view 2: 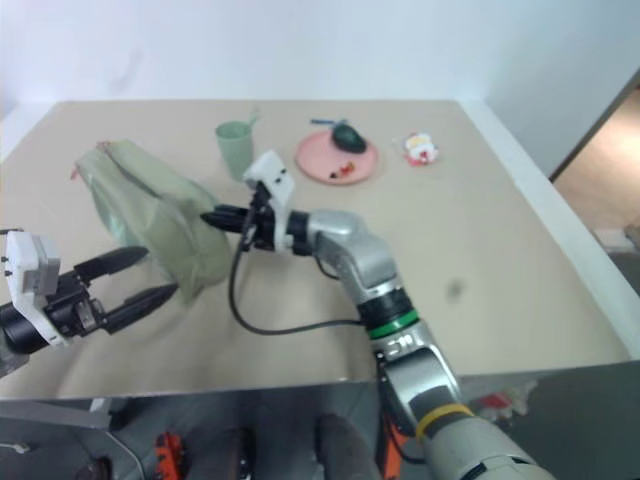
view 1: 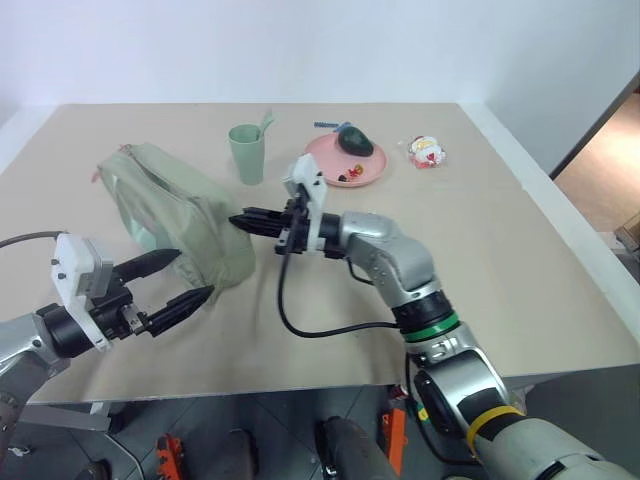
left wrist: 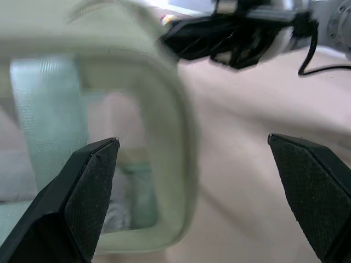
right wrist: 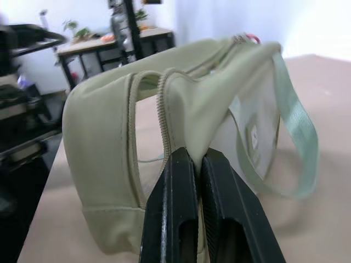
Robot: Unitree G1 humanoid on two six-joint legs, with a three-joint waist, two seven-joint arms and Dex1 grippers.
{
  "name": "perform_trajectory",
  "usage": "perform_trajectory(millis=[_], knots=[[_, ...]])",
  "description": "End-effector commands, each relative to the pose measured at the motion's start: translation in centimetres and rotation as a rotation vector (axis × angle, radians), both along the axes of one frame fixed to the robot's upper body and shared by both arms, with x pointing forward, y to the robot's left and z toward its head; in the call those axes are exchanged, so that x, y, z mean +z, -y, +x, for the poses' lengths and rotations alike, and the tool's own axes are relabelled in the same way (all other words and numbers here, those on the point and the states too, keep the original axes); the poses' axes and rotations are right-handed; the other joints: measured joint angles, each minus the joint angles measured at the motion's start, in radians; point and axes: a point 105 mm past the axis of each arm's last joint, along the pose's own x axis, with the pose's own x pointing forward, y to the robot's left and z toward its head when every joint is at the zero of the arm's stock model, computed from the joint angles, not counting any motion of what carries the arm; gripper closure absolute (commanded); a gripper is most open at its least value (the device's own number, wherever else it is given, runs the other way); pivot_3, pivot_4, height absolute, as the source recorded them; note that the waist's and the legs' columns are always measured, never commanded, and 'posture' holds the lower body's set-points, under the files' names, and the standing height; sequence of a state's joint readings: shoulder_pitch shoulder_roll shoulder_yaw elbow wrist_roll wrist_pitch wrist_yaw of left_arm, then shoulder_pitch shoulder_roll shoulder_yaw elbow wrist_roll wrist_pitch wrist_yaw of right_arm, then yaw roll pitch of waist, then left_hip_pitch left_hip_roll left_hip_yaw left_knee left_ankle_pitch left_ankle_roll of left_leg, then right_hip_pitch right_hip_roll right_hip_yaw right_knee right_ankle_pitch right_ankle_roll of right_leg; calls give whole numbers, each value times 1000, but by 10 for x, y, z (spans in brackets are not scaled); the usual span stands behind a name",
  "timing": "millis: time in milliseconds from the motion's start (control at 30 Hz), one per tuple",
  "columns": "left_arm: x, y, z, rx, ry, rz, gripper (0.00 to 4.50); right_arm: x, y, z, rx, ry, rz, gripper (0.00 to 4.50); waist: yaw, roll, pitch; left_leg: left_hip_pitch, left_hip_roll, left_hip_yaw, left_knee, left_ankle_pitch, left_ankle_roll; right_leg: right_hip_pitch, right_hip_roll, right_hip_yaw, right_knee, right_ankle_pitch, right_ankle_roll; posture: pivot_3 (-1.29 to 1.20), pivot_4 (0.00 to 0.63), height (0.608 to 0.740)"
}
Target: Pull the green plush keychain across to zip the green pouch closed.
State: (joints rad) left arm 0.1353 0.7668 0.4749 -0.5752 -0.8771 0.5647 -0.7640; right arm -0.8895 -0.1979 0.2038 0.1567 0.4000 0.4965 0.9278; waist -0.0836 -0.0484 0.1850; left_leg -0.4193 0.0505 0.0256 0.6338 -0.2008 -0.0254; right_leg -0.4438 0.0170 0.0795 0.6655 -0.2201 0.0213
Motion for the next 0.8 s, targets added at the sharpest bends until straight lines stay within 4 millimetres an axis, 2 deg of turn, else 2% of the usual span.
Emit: perform_trajectory(millis=[33, 67, 167, 200, 267, 367, 400, 567, 767, 800], knots=[[7, 5, -3, -20, 47, 5, 0, 25, 45, -4, 4, 128, 13, 4448, 11, 0, 0, 0, -1, 0, 0, 0, 0, 0, -1, 0, 0, -1, 1, 0, 150, 740], [7, 6, -3, -22, 46, 3, 0, 24, 54, -3, 2, 137, -2, 4448, 13, 0, 0, -1, -2, 0, 0, 0, 0, 0, -3, -1, 0, -2, 1, 0, 150, 740], [2, 12, -2, -37, 37, 0, 0, 17, 107, 5, -52, 139, -99, 4448, 12, 0, 0, -1, -4, 1, 1, 0, 0, 1, -4, 0, -1, -2, 2, 0, 150, 740], [0, 14, -2, -44, 34, 0, 0, 10, 130, 13, -100, 137, -157, 4448, 12, 0, 0, -1, -4, 1, 1, 0, 0, 1, -4, 0, -1, -2, 2, 0, 150, 740], [-2, 18, 0, -53, 31, -3, 0, -1, 161, 24, -177, 159, -247, 4448, 14, 0, 0, -1, -4, 1, 1, 0, 0, 1, -4, 0, -1, -2, 2, 0, 150, 740], [-3, 21, 3, -67, 32, -8, 0, -4, 174, 35, -234, 160, -257, 4448, 9, 0, 0, 0, -4, 1, 2, 0, 0, 2, -4, 0, -1, -1, 2, 0, 150, 740], [-3, 24, 4, -77, 32, -12, 0, -4, 177, 38, -247, 162, -256, 3781, 6, 1, 0, 2, -3, 2, 2, 0, 0, 2, -3, 1, 0, 0, 1, 0, 150, 740], [-3, 31, 6, -104, 31, -14, 0, 7, 181, 41, -284, 199, -203, 2133, 3, 1, 1, 5, -1, 2, 2, 0, 1, 3, 1, 3, 1, 2, -1, 0, 150, 740], [-1, 35, 8, -136, 34, -10, 0, 36, 186, 25, -321, 205, -69, 23, 7, 2, 1, 4, -1, 1, 2, 0, 1, 3, 1, 3, 1, 2, 1, 0, 150, 740], [-1, 36, 8, -148, 34, -5, 0, 40, 188, 20, -327, 199, -50, 23, 8, 2, 1, 4, -1, 2, 2, 0, 1, 3, 1, 3, 1, 2, 1, 0, 150, 740]])
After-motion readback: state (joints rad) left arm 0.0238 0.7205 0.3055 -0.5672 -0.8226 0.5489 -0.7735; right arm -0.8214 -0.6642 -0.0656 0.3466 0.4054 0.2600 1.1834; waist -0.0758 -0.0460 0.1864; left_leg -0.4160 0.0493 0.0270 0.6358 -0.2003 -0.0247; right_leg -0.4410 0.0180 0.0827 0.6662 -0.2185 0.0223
